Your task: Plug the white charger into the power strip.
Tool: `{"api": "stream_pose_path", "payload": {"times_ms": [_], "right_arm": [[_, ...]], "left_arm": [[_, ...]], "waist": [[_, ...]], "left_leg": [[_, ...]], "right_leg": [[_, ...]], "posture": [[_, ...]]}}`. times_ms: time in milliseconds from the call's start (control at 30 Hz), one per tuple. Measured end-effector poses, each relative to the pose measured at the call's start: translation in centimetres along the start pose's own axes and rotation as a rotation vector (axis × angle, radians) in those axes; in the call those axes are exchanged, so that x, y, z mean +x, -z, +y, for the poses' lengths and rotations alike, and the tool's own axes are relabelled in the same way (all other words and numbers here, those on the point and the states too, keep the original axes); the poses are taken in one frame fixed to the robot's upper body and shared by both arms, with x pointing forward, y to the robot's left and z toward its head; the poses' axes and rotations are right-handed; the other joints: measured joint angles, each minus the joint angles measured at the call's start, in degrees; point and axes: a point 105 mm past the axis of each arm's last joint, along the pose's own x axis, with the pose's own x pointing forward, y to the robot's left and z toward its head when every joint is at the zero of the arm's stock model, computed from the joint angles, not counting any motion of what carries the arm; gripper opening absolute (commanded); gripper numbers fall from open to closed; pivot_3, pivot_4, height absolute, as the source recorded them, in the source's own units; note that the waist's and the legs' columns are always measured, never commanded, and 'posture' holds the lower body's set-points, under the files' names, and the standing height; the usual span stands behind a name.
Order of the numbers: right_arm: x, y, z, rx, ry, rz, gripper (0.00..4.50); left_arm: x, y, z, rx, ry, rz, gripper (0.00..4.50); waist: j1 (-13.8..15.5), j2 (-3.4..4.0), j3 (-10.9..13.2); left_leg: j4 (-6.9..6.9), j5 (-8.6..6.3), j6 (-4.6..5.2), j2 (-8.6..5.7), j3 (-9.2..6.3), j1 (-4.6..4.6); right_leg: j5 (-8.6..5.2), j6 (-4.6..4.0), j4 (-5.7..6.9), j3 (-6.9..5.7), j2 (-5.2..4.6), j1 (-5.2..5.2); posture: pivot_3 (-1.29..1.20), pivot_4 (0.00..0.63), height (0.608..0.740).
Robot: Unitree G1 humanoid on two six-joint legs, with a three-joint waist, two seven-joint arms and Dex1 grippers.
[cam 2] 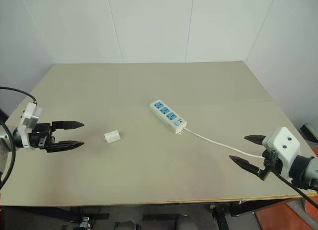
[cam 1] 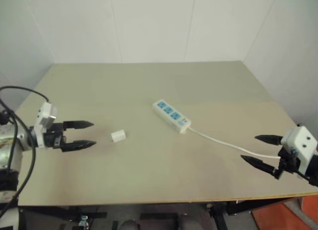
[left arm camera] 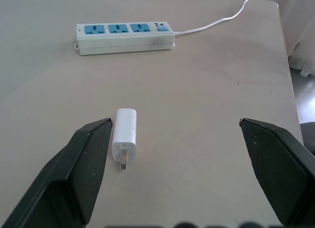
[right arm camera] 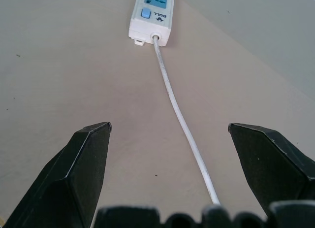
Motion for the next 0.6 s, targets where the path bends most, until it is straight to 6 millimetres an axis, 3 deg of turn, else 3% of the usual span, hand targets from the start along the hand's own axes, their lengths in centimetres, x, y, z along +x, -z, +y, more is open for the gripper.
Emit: {"api": "stream_pose_path", "payload": {"times_ms": [600], "right_arm": [[-0.07, 0.39, 0.03, 0.010, 0.013, 0.013, 4.46]], "left_arm": [[0.23, 0.12, -0.02, -0.005, 0.004, -0.009, 4.50]], "waist": [[0.0, 0.00, 0.0]], "left_leg": [[0.00, 0.00, 0.00, 0.00, 0.00, 0.00]], "right_leg": [[0.00, 0.00, 0.01, 0.00, 0.00, 0.00]], "posture": [[0.00, 0.150, 0.740]]}}
